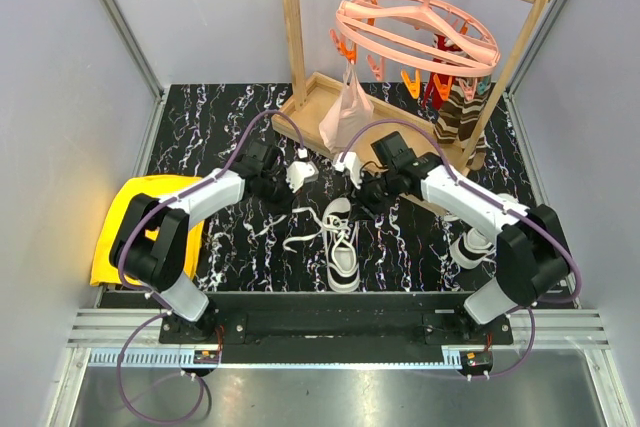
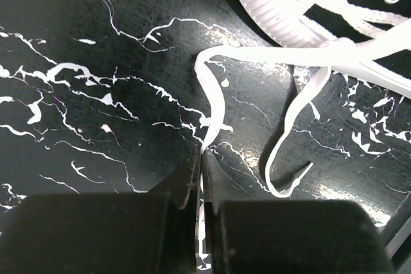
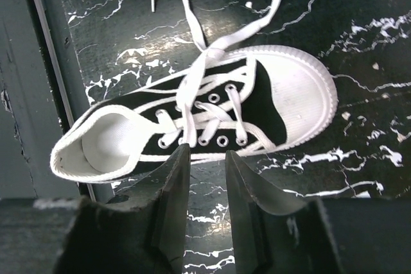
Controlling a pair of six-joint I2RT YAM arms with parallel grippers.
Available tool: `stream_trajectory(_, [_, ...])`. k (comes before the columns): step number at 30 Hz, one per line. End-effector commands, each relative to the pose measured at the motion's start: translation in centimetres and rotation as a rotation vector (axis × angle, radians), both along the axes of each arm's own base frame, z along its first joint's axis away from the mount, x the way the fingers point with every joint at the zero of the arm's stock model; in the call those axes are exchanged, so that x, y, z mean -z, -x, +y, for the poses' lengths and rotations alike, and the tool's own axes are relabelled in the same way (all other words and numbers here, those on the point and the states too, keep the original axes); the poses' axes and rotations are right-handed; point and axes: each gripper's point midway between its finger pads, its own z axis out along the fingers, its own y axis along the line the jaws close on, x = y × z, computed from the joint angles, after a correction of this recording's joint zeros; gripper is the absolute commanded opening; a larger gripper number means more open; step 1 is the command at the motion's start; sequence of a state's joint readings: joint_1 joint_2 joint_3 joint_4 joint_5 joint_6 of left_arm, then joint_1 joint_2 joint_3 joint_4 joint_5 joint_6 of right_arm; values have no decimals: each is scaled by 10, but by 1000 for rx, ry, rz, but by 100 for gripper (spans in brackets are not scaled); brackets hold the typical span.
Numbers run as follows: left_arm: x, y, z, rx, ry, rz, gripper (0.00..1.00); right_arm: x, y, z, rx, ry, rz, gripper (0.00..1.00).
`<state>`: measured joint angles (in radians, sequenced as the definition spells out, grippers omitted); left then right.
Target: Tie the shoes
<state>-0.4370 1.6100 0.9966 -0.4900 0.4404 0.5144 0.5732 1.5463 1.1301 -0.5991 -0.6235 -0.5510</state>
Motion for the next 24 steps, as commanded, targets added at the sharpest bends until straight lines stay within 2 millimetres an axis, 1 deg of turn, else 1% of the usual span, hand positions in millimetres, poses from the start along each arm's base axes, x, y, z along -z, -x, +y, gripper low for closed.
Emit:
stream_trajectory(1, [-3, -3, 5, -12, -18, -11, 2, -9, 8, 16, -87, -40, -50, 38])
stream_trajectory(3, [1, -2, 7, -22, -31, -2, 3, -11, 13, 20, -116, -44, -68, 39])
stream_trajectory(4, [2, -4, 8, -30, -40, -1, 3, -11, 18, 25, -137, -44, -80, 39])
stream_trajectory(7, [8, -4, 10, -54, -57, 28, 3, -7, 24, 34, -179, -40, -89, 39])
stream_trajectory(9, [12, -4, 11, -64, -67, 51, 3, -7, 26, 40, -201, -48, -111, 41])
stream_trajectory(11, [15, -3, 11, -77, -68, 78, 4, -9, 31, 51, -222, -68, -130, 43])
stream_trajectory(12, [16, -2, 13, -79, -71, 93, 4, -13, 26, 59, -220, -93, -167, 43])
stream_trajectory(13, [16, -2, 13, -84, -72, 95, 4, -16, 28, 67, -215, -112, -173, 44])
stream_trajectory(14, [18, -3, 13, -87, -72, 103, 4, -14, 28, 71, -202, -123, -179, 44])
stream_trajectory(15, [19, -3, 14, -94, -74, 112, 5, -21, 20, 82, -188, -163, -223, 46])
stream_trajectory(16, [20, -4, 14, -96, -75, 118, 5, -22, 22, 88, -174, -184, -214, 47])
stream_trajectory(17, [19, -5, 14, -100, -74, 126, 5, -16, 24, 91, -171, -190, -213, 48])
stream_trajectory(18, [22, -5, 14, -103, -70, 146, 5, -20, 20, 101, -167, -226, -251, 49])
stream_trajectory(19, [23, -5, 15, -108, -72, 156, 6, -16, 21, 104, -169, -231, -255, 49])
stream_trajectory(20, [23, -4, 15, -107, -75, 165, 6, -7, 29, 111, -189, -224, -248, 49])
stream_trajectory(22, [24, -3, 16, -110, -70, 183, 6, -5, 32, 122, -196, -235, -260, 49])
stream_trajectory(23, [25, -1, 17, -114, -71, 191, 5, 4, 39, 126, -208, -221, -245, 49])
stream_trajectory(24, [24, 0, 17, -119, -62, 202, 6, -2, 36, 136, -207, -258, -285, 49])
